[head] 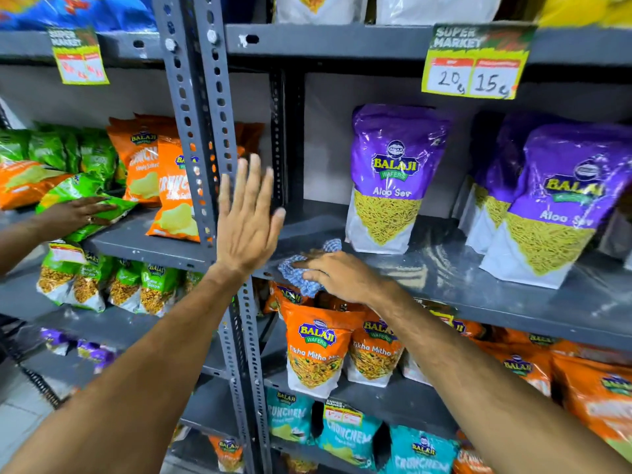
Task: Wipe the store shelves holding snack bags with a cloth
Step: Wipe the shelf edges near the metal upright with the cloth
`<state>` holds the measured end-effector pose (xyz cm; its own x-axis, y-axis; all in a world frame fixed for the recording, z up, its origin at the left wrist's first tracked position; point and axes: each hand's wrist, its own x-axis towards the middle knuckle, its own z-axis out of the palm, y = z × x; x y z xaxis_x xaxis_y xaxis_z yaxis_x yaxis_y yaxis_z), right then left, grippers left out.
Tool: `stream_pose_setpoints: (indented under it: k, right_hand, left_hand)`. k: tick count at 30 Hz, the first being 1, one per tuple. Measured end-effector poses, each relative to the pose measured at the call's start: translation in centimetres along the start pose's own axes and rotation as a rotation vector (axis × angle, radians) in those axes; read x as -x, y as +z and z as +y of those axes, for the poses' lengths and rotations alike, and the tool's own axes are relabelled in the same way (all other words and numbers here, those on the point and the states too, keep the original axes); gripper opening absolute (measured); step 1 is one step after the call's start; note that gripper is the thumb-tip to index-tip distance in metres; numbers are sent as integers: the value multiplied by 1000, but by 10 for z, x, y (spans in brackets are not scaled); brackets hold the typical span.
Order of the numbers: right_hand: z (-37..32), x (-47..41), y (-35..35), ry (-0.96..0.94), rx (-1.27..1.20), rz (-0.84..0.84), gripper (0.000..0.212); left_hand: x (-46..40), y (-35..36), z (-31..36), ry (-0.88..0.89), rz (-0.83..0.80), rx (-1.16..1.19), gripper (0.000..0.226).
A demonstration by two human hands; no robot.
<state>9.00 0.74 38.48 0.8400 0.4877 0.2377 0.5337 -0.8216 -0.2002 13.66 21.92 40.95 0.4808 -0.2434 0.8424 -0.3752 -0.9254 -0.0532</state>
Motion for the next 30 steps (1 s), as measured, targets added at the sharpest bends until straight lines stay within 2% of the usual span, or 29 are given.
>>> stream_pose_setpoints:
  k: [4, 7, 10, 13, 15, 18, 21, 24, 27, 30]
  right_hand:
    - [20, 27, -5, 72, -2, -36, 29]
    - [39, 52, -13, 87, -28, -13, 26]
    - [59, 74, -23, 147, -24, -5, 36]
    - [78, 97, -32, 246, -20, 2, 38]
    - [89, 107, -41, 300, 32, 0, 36]
    - [95, 108, -57, 374, 87, -10, 23]
    - [81, 89, -62, 372, 32, 62, 27]
    - [57, 60, -53, 293, 19, 128, 27]
    - [42, 41, -37, 243, 65, 82, 28]
    - [48, 44, -24, 304, 144, 76, 29]
  left_hand:
    - [18, 7, 37, 140, -156, 77, 65]
    - [31, 17, 59, 93, -359, 203, 67]
    - [45, 26, 75, 14, -588, 263, 72]
    - [59, 30, 89, 15, -707, 254, 77]
    - [62, 31, 94, 7, -737, 239, 78]
    - [62, 31, 94, -14, -765, 235, 70]
    - [63, 29, 95, -19, -759, 238, 76]
    - [65, 31, 96, -26, -729, 238, 78]
    - [66, 34, 94, -22, -707, 235, 74]
    - [66, 33, 95, -24, -711, 242, 77]
